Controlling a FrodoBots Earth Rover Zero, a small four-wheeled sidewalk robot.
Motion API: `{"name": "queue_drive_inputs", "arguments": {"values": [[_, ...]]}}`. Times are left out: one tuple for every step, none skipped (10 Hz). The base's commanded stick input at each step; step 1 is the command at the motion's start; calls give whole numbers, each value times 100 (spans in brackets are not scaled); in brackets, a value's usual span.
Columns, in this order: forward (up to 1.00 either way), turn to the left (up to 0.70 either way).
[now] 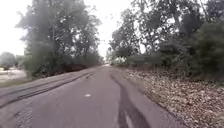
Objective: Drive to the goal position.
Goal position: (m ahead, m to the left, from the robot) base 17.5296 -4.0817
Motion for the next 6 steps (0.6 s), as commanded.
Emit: {"name": "queue_drive_inputs", "arguments": {"values": [[85,0],[85,0],[85,0],[85,0],[85,0],[85,0]]}}
